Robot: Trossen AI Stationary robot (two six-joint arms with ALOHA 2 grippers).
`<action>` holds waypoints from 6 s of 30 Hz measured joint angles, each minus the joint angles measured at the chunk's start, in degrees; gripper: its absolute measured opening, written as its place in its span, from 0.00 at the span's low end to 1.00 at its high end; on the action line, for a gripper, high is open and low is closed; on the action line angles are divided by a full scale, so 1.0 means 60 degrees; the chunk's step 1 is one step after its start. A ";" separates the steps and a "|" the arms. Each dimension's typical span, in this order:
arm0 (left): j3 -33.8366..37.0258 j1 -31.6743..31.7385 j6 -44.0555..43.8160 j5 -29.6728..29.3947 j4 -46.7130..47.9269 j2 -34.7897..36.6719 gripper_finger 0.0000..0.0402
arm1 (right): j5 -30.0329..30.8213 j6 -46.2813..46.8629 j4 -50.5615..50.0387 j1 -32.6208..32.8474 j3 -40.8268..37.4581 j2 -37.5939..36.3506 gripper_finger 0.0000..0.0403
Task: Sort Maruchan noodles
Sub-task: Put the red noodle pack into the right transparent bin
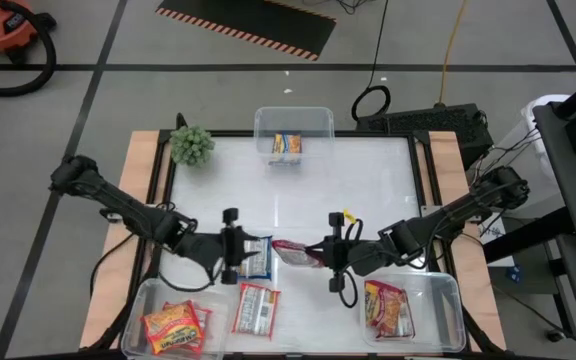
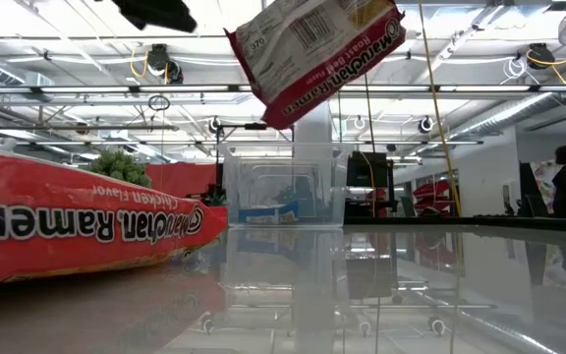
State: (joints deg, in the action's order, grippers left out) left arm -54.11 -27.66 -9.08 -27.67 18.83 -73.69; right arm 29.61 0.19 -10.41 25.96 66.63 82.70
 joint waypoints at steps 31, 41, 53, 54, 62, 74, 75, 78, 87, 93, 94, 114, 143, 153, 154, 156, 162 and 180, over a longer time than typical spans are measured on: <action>-0.0011 0.0842 0.1070 0.2570 -0.3844 -0.2112 0.72 | -0.0573 -0.1155 0.1566 0.0119 -0.0619 0.0069 0.00; -0.0015 0.1273 0.1091 0.2737 -0.4324 -0.2890 0.69 | -0.0147 -0.1524 0.2075 0.0011 -0.0623 0.0066 0.00; -0.0011 0.1270 0.1656 0.2241 -0.4157 -0.2640 0.39 | -0.0150 -0.1556 0.1988 -0.0002 -0.0625 0.0051 0.00; -0.0011 0.1263 0.1702 0.2207 -0.4035 -0.2573 0.37 | -0.0158 -0.1519 0.1986 0.0000 -0.0625 0.0051 0.00; -0.0011 0.1249 0.1752 0.1459 -0.3531 -0.2488 0.37 | -0.0141 -0.0662 0.1989 0.0000 -0.0627 0.0055 0.03; -0.0011 0.1296 0.2105 -0.1304 -0.2074 -0.2492 0.38 | 0.0410 0.1327 0.1784 -0.0581 -0.0616 0.0190 0.35; -0.0011 0.1293 0.2210 -0.1408 -0.2077 -0.2492 0.38 | 0.0507 0.1414 0.1646 -0.0686 -0.0616 0.0300 0.37; -0.0007 0.1297 0.2437 -0.1484 -0.2080 -0.2492 0.38 | 0.0571 0.1576 0.1492 -0.0914 -0.0619 0.0585 0.44; -0.0007 0.1548 0.2305 -0.1481 -0.1848 -0.2543 0.38 | 0.0212 0.1652 0.1865 -0.1002 -0.0426 0.0688 0.61; -0.0007 0.1554 0.2096 -0.1416 -0.1726 -0.2543 0.38 | 0.0014 0.0723 0.1627 -0.1042 -0.0386 0.0937 0.68; -0.0007 0.1505 0.2029 -0.1407 -0.1722 -0.2543 0.38 | -0.0020 0.0500 0.1616 -0.1078 -0.0386 0.1023 0.68; 0.0004 0.1078 0.1672 -0.1366 -0.1606 -0.2546 0.38 | -0.0722 -0.1216 0.2517 -0.1628 -0.0386 0.2085 0.67; -0.0015 0.0954 0.1503 -0.0936 -0.2006 -0.2539 0.38 | -0.1277 -0.0741 0.2803 -0.1659 -0.1258 0.1351 0.88; -0.0015 0.0951 0.1559 -0.0862 -0.2172 -0.2535 0.38 | -0.1735 -0.1439 0.4126 -0.1756 -0.1749 0.1351 0.71; -0.0015 0.0954 0.1555 -0.0865 -0.2173 -0.2535 0.38 | -0.1739 -0.1518 0.4126 -0.1753 -0.1749 0.1351 0.69; -0.0015 0.0951 0.1517 -0.0862 -0.2175 -0.2535 0.38 | -0.1736 -0.1601 0.4123 -0.1752 -0.1749 0.1351 0.64; -0.0015 0.0962 0.1401 -0.0924 -0.2175 -0.2535 0.38 | -0.1723 -0.1647 0.4111 -0.1827 -0.1749 0.1351 0.49; -0.0015 0.0950 0.0352 -0.0858 -0.2182 -0.2528 0.55 | -0.1669 -0.1650 0.4115 -0.1843 -0.1749 0.1351 0.36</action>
State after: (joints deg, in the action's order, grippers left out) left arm -54.19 -21.96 -6.97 -32.82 5.74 -88.86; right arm 19.59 -9.72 14.28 14.90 56.14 90.80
